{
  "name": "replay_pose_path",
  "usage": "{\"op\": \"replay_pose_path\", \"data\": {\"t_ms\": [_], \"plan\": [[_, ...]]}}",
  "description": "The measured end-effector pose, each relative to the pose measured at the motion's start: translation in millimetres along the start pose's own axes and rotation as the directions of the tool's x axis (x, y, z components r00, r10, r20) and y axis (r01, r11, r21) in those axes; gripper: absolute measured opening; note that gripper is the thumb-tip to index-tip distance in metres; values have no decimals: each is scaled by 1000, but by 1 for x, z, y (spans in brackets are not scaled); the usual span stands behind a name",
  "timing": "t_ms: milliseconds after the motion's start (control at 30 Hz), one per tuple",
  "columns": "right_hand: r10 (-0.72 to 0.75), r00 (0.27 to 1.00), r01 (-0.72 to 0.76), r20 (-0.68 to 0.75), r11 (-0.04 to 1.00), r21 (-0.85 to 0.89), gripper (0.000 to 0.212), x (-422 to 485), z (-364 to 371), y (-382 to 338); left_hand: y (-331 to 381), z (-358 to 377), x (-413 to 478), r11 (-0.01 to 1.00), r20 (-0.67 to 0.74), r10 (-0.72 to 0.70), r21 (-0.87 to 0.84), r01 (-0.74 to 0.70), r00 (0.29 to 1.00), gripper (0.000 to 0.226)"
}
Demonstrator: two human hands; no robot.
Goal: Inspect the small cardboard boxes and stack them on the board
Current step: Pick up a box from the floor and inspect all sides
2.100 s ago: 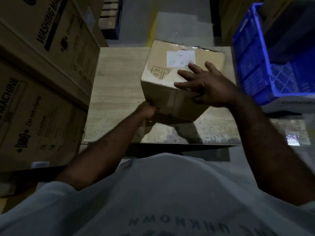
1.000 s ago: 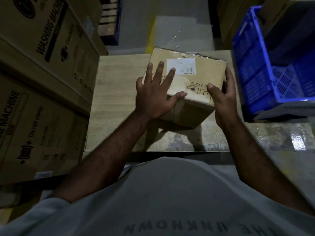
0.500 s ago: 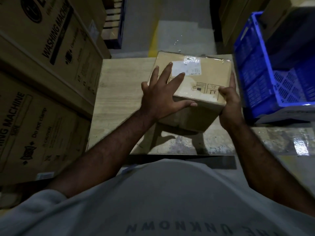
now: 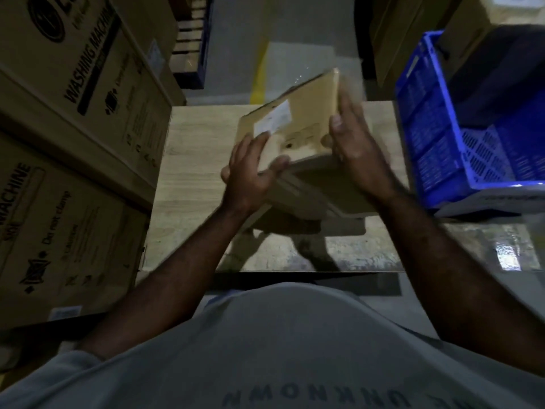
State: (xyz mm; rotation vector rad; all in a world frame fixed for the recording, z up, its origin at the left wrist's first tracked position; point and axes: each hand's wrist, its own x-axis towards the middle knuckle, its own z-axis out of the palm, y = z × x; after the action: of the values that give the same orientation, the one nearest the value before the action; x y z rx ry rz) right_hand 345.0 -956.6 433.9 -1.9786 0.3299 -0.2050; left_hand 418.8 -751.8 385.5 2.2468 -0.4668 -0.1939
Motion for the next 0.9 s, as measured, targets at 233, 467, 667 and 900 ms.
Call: {"op": "replay_pose_path", "data": {"t_ms": [233,467,667,900], "plan": [[56,977,51,206,875,-481,63,-7,40,35,-26,-53,8,834,62,-220,-505,221,973,81],[224,971,-239,-85,904,-355,71,-11,32,86,-51,-70,4,873,-2,-273,-420,247,962,34],[374,921,-347,-106,913,213,73,-12,46,91,-71,-68,2,866,-51,-293,-438,242,955,32],[324,909,-275,-263,939,204,53,-4,14,89,-66,-37,7,878,61,-237,-414,241,970,40]]}}
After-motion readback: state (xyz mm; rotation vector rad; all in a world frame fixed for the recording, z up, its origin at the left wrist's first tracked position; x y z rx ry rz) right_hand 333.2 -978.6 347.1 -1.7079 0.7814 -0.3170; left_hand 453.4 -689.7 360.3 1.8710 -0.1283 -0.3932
